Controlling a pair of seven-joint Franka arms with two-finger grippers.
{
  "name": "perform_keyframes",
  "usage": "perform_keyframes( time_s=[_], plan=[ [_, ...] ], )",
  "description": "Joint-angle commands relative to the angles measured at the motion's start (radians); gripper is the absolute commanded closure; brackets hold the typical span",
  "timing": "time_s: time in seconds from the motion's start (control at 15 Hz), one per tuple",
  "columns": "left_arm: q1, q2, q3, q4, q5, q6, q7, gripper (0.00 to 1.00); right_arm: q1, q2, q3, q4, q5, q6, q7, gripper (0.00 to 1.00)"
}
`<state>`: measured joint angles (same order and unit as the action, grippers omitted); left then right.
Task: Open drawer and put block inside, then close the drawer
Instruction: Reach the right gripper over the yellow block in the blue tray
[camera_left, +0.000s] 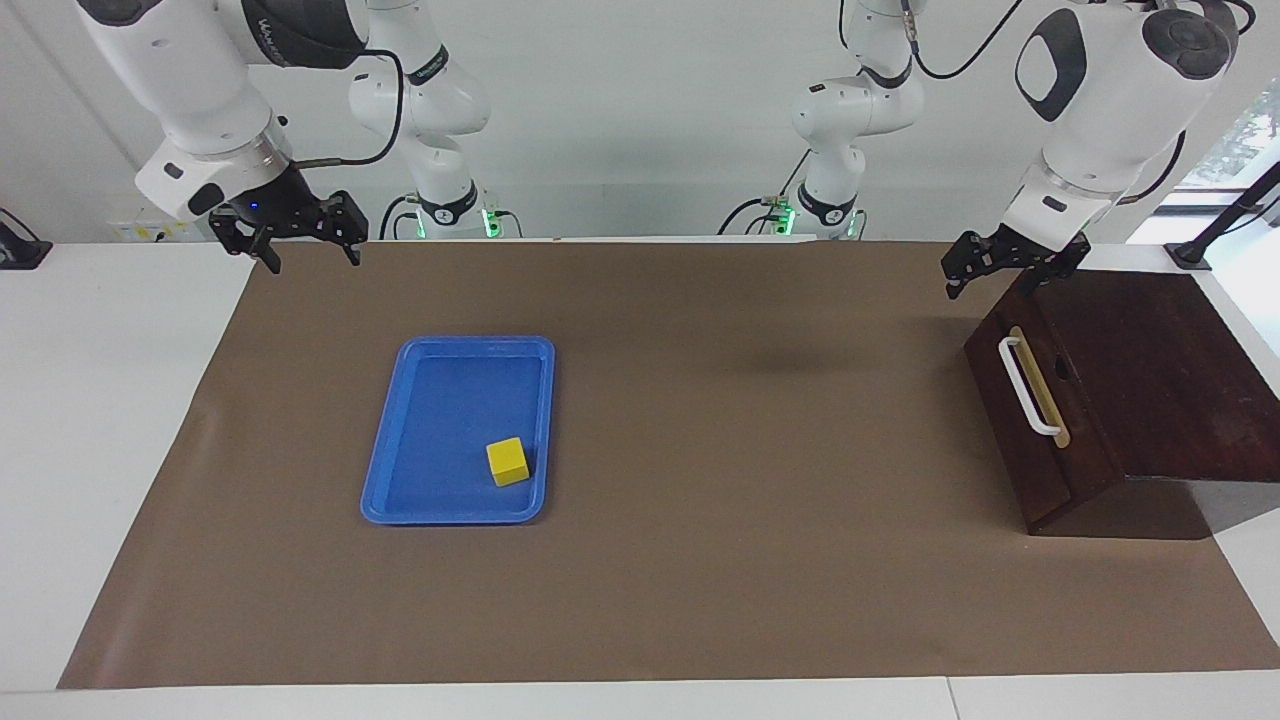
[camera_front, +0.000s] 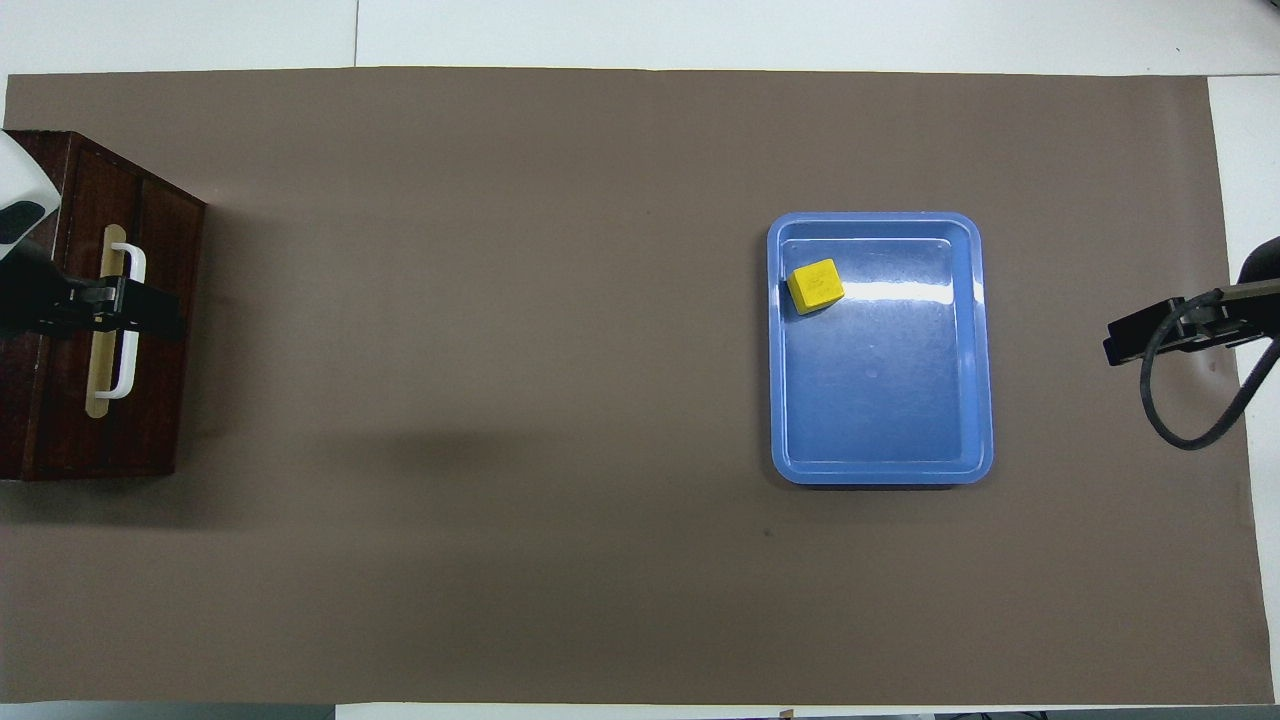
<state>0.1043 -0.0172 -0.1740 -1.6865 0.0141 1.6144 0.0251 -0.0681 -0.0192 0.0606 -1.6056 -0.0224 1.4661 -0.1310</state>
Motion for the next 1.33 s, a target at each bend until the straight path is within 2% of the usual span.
perform_keyframes(
  time_s=[0.0,0.73,0.93,1.26],
  plan=[
    [0.008,-0.026,-0.002,-0.021,0.015,0.002,0.01,0.0,-0.012,-0.001,0.01,0.006,-0.017,0.005,0.007,0.0],
    [0.008,-0.026,-0.002,-0.021,0.015,0.002,0.01,0.0,-0.01,-0.005,0.008,-0.013,0.012,0.02,0.045,0.0],
    [0.008,-0.026,-0.002,-0.021,0.015,0.002,0.01,0.0,-0.022,0.004,0.007,-0.045,0.123,0.019,0.325,0.0],
    [0.006,-0.026,-0.002,-0.021,0.015,0.002,0.01,0.0,-0.036,0.149,0.001,-0.045,0.327,0.066,0.739,0.0]
  ],
)
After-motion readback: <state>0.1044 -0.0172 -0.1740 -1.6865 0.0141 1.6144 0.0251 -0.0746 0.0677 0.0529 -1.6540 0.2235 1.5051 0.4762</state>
